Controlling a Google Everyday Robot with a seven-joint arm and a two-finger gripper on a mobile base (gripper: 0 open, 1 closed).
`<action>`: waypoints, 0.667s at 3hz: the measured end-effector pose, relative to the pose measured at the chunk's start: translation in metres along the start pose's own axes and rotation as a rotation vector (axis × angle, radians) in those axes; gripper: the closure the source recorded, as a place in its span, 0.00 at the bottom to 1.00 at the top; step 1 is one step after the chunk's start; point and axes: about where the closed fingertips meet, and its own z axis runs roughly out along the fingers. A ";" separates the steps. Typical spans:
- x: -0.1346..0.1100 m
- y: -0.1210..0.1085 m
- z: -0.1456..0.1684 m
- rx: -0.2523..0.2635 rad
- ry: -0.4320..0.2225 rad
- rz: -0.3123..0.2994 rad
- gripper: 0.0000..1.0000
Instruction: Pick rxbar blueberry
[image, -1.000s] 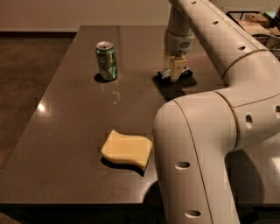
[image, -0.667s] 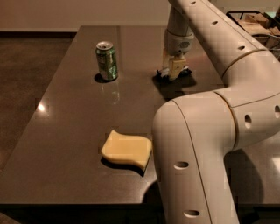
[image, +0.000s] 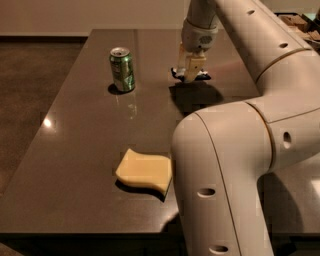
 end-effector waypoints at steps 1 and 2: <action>-0.035 -0.004 -0.031 0.051 -0.078 0.005 1.00; -0.062 -0.003 -0.054 0.077 -0.144 0.025 1.00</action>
Offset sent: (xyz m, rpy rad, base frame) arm -0.1051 0.0372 0.1088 0.1149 0.3038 0.0339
